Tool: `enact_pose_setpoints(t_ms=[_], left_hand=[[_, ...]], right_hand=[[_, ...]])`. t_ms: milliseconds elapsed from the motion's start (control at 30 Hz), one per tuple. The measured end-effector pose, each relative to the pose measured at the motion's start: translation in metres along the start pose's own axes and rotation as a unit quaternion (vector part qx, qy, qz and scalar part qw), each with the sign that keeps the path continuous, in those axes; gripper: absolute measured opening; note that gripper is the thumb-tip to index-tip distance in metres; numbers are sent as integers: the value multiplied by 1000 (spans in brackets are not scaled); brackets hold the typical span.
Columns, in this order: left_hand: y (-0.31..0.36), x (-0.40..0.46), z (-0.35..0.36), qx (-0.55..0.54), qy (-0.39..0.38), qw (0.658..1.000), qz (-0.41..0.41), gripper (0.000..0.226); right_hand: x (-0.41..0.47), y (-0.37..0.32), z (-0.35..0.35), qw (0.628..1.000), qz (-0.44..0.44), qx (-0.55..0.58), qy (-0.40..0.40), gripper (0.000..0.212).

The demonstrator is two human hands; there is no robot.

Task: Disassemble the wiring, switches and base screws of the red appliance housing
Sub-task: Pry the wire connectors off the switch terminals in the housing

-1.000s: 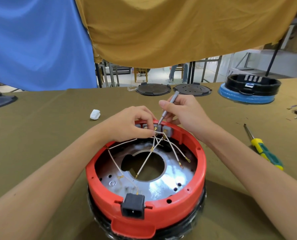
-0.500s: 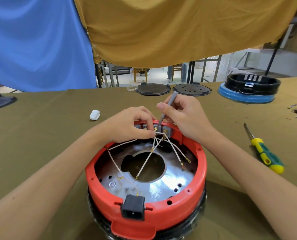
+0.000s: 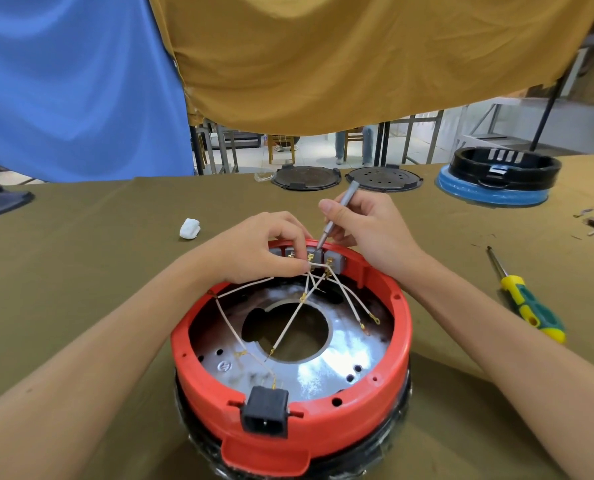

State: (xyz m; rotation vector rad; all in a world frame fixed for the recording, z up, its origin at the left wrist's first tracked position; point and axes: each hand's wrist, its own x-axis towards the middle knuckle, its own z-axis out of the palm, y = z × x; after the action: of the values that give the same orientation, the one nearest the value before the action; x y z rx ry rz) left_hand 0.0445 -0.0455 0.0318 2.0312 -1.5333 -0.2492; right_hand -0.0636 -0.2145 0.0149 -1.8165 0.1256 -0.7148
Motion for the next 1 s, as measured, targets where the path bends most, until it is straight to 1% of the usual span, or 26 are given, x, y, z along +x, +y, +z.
enact_pose_setpoints(t_ms=[367,433,533,633,800,900,1000], left_hand=[[1,0,0,-5,-4,1000,-4,8],[1,0,0,-5,-4,1000,-5,8],[0,0,0,-8,-1,1000,-4,10],[0,0,0,-10,0,1000,-1,11],[-1,0,1,-7,4,1000,-2,8],[-1,0,0,-9,5,1000,0,8],[-1,1,1,-8,1,1000,-1,8]], right_hand=[[6,10,-5,995,81,51,-23,27],[5,10,-5,997,66,46,-19,27],[0,6,-3,1000,1,21,-6,23],[-4,0,-2,998,-51,-30,-15,19],[-7,-8,-3,987,-113,-114,-25,19],[-7,-8,-3,983,-120,-134,-23,18],[-4,-4,-3,992,-85,-95,-9,21]])
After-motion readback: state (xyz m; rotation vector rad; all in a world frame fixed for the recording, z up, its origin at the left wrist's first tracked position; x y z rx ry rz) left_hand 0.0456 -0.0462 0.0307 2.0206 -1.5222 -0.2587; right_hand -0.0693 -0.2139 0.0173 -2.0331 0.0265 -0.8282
